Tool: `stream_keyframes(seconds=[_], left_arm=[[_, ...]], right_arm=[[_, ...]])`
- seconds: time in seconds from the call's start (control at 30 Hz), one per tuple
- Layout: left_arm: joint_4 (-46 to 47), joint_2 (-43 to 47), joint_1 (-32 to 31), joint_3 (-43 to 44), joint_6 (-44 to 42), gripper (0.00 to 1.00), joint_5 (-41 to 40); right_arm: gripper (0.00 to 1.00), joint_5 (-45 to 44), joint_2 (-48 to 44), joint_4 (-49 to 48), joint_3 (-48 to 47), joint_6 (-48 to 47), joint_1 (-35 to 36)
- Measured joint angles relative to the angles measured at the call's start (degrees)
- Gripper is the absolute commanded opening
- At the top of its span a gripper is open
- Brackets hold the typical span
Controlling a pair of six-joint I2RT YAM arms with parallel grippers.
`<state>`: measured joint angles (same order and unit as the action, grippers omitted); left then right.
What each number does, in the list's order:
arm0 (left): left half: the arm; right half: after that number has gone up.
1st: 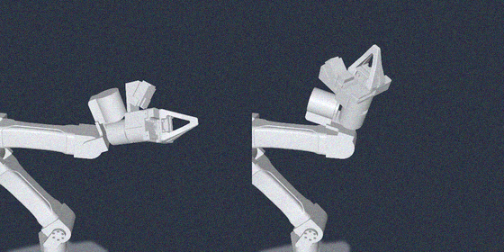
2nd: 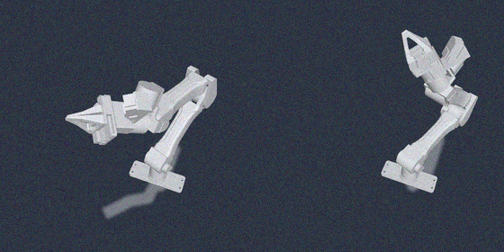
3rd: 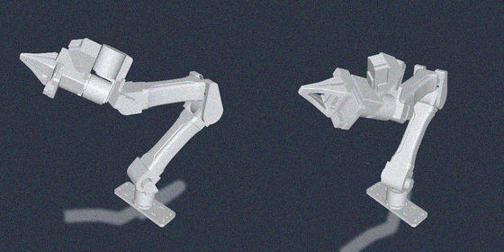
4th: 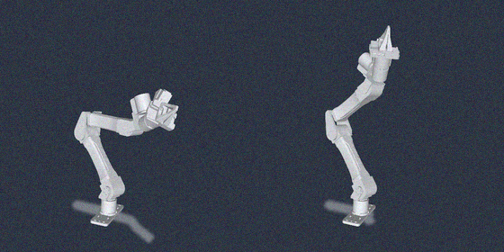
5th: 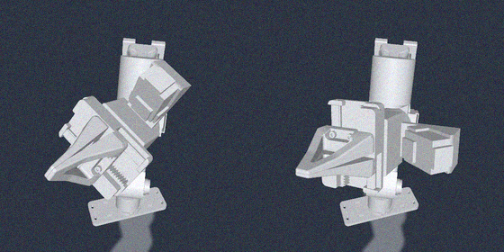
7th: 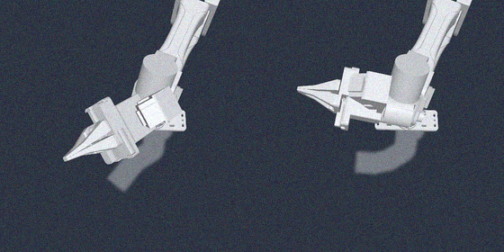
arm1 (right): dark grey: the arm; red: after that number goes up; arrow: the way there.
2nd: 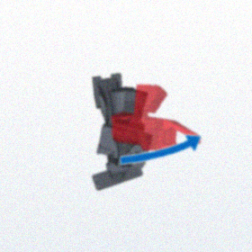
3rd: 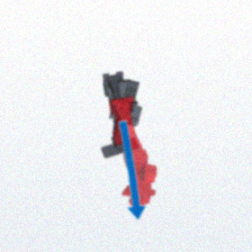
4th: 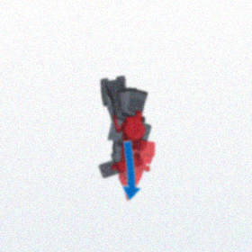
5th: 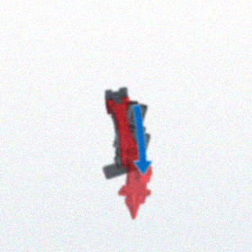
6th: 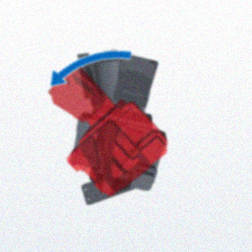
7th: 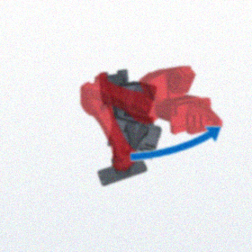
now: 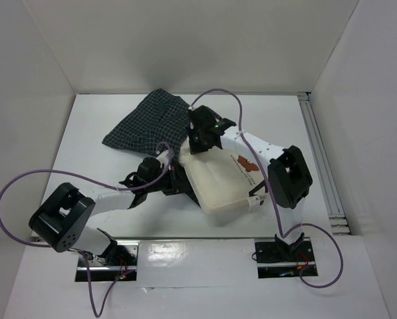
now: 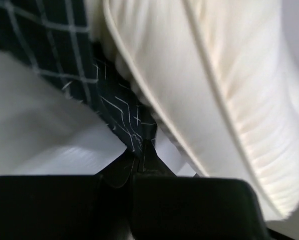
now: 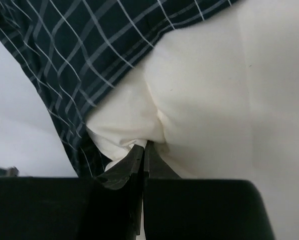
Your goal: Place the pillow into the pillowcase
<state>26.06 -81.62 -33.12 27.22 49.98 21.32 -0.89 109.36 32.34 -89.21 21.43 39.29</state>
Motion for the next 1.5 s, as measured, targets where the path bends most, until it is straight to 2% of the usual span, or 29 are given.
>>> stream_keyframes(seconds=[0.17, 0.3, 0.43, 0.53, 0.67, 0.7, 0.73, 0.77, 0.8, 0.83, 0.87, 0.93, 0.97, 1.07, 1.17, 1.2, 1.27, 1.33, 1.43, 1.5], left_arm=[[-2.1, 1.0, 0.0, 6.1, -1.9, 0.00, 0.6], [-1.5, 6.1, 0.1, 6.7, -2.0, 0.00, 1.1], [0.0, 8.8, 0.1, 1.3, -1.9, 0.00, 2.1], [0.2, 9.0, 0.1, -4.9, -1.6, 0.00, 2.0], [-6.1, 15.4, 0.1, -7.8, -1.7, 0.00, -0.4], [-9.7, 18.2, 0.1, -7.4, -1.8, 0.06, -1.2], [-14.2, 21.3, 0.0, -6.7, -1.9, 0.25, -2.3], [-18.0, 23.5, -0.2, -5.7, -2.5, 0.44, -3.5], [-22.5, 25.7, -0.3, -4.2, -2.7, 0.65, -4.1], [-27.2, 28.0, -0.6, -2.1, -3.3, 0.79, -4.9], [-30.9, 28.7, -0.8, -1.3, -3.6, 0.95, -6.1], [-37.5, 32.9, -1.0, 4.9, -4.3, 0.98, -8.9], [-40.3, 33.6, -0.8, 7.1, -4.8, 0.98, -10.3], [-47.5, 33.6, -0.1, 14.6, -6.1, 0.87, -15.4], [-52.9, 30.4, 0.1, 21.6, -7.4, 0.80, -19.8], [-54.6, 28.3, 0.1, 24.1, -7.7, 0.80, -20.9], [-57.1, 23.9, 0.0, 28.8, -7.9, 0.78, -23.1], [-58.9, 19.3, -0.4, 32.8, -7.8, 0.78, -25.5], [-61.5, 13.9, -1.3, 37.2, -6.8, 0.78, -28.6], [-62.9, 11.5, -2.1, 38.7, -5.8, 0.78, -30.2]], right_arm=[[0.00, -3.4, -0.4, 1.8, -8.4, 0.0, -2.5], [0.00, -6.9, -3.7, 1.8, -9.1, -0.3, -2.8], [0.00, -8.1, -6.4, -1.6, -2.8, 0.2, -1.0], [0.00, -6.3, -4.3, -4.2, 2.3, 1.7, 0.7], [0.00, -2.0, -1.1, -6.0, 6.1, 3.7, 3.4], [0.00, -1.5, -1.2, -6.1, 6.7, 4.0, 4.1], [0.10, -1.0, -1.6, -6.1, 6.8, 4.0, 4.8], [0.40, -0.7, -2.3, -6.3, 6.7, 4.2, 5.4], [0.57, -0.6, -3.1, -6.4, 6.7, 4.2, 5.8], [0.69, -1.2, -4.0, -6.3, 6.7, 4.1, 6.1], [0.75, -2.4, -5.3, -6.2, 6.8, 3.6, 6.3], [0.79, -5.0, -9.2, -6.0, 8.0, 2.9, 6.0], [0.79, -5.7, -12.0, -6.3, 9.4, 2.7, 5.4], [0.80, -6.2, -23.6, -6.1, 16.2, 3.0, 0.2], [0.82, -6.3, -31.5, -7.4, 21.0, 3.7, -9.1], [0.82, -6.2, -34.1, -8.2, 23.9, 4.0, -15.1], [0.84, -6.2, -35.2, -9.1, 27.9, 4.3, -20.9], [0.78, -5.6, -33.4, -9.0, 30.8, 4.3, -23.9], [0.58, -2.6, -29.1, -9.5, 33.4, 4.4, -25.0], [0.56, -0.1, -28.8, -11.6, 37.1, 5.2, -24.7]])
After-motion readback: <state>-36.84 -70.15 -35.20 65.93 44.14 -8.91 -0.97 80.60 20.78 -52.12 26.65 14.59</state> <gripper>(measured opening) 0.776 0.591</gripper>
